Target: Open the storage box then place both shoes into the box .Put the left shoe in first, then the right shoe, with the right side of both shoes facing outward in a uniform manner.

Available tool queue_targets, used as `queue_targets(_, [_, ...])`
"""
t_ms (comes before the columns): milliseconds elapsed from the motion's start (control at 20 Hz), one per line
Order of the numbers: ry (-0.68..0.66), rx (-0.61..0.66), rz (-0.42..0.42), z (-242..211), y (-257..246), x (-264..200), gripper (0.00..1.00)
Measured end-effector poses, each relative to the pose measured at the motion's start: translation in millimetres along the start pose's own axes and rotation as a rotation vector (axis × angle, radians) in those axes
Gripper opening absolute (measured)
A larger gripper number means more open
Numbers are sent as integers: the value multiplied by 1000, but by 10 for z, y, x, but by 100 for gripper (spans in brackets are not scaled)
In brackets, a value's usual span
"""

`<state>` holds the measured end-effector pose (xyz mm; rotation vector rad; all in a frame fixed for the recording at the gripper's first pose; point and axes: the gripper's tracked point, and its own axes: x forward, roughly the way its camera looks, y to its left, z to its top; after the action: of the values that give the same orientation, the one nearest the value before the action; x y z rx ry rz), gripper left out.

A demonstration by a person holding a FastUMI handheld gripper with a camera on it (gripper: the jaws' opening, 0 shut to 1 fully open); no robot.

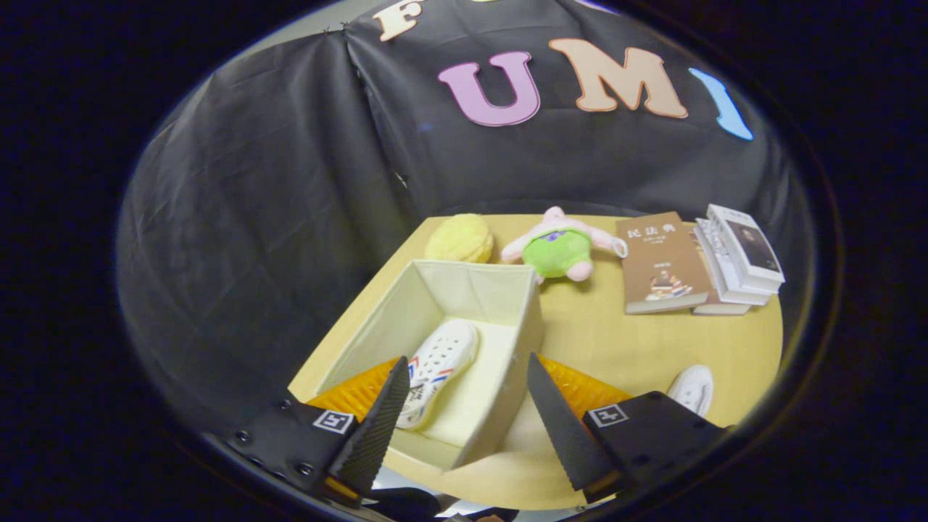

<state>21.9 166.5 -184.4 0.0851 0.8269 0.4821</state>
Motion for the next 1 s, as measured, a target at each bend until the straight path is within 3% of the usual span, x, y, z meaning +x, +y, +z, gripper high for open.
queue_targets(500, [-32, -40, -193, -161, -1215, -547, 100])
queue_targets(1000, [71, -20, -357, -757, -2314, -792, 100])
